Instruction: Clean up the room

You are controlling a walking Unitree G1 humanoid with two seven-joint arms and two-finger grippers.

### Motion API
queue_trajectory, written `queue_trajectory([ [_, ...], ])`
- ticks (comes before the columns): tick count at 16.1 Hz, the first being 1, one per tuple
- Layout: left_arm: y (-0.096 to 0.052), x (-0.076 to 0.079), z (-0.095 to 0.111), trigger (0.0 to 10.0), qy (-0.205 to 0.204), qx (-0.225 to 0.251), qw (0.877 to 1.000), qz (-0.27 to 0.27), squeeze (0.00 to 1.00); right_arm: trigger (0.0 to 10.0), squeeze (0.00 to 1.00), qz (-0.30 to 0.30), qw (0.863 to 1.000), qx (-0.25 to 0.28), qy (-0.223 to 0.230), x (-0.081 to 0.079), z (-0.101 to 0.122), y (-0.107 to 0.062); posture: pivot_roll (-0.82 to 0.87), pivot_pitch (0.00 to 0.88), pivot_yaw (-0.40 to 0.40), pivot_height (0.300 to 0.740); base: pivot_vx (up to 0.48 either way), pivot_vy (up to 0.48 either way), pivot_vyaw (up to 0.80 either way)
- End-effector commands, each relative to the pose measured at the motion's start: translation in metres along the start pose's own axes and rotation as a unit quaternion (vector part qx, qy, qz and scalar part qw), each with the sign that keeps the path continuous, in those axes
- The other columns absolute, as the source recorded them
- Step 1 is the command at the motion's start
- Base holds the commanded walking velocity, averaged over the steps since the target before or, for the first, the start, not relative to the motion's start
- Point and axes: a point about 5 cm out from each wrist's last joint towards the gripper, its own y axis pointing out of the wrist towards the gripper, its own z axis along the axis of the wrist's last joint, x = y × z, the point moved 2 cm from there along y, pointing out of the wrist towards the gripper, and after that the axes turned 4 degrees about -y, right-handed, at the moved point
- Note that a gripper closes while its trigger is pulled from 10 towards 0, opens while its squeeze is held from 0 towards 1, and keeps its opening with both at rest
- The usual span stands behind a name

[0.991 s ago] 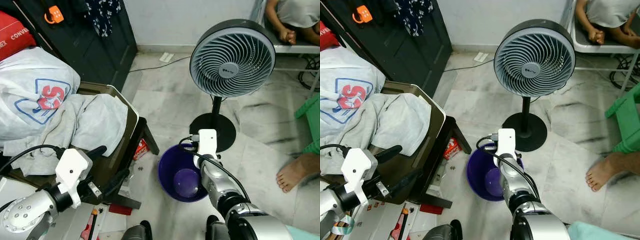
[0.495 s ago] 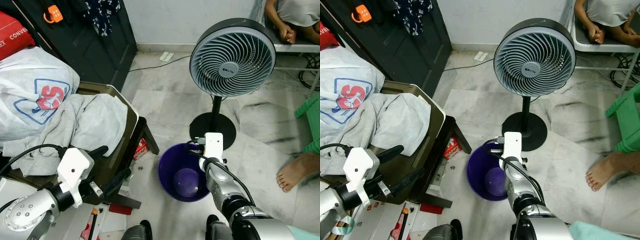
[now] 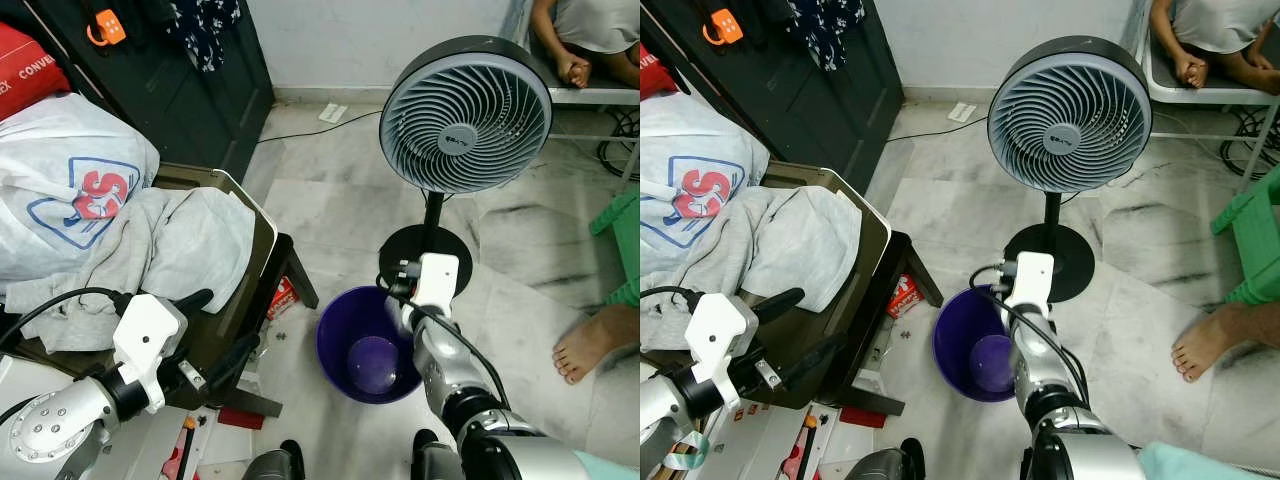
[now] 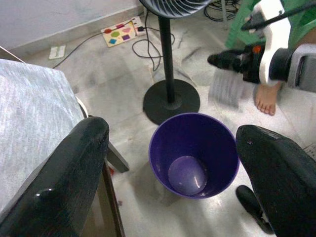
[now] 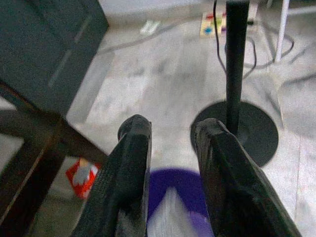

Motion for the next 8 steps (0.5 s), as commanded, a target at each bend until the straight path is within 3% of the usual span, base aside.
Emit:
queue_trajectory([
  [1,-0.004,-0.004,-0.002,10.0,0.005,-0.005,1.0,0.017,0.0,10.0,1.0,0.003,1.0,0.021,0.009,-0.007,0.009,0.002,0.27,0.29,0.216,0.74,0.0,0.0,0.0],
  [5,-0.002,-0.006,-0.002,10.0,0.007,-0.002,1.0,0.025,0.0,10.0,1.0,0.012,0.997,0.07,0.025,-0.014,0.029,0.006,0.26,0.283,0.212,0.74,0.0,0.0,0.0],
  [8,0.008,-0.003,-0.001,10.0,0.001,0.013,1.0,0.022,0.0,10.0,1.0,0.028,0.995,0.094,0.021,-0.018,0.037,0.005,0.21,0.25,0.178,0.74,0.0,0.0,0.0],
])
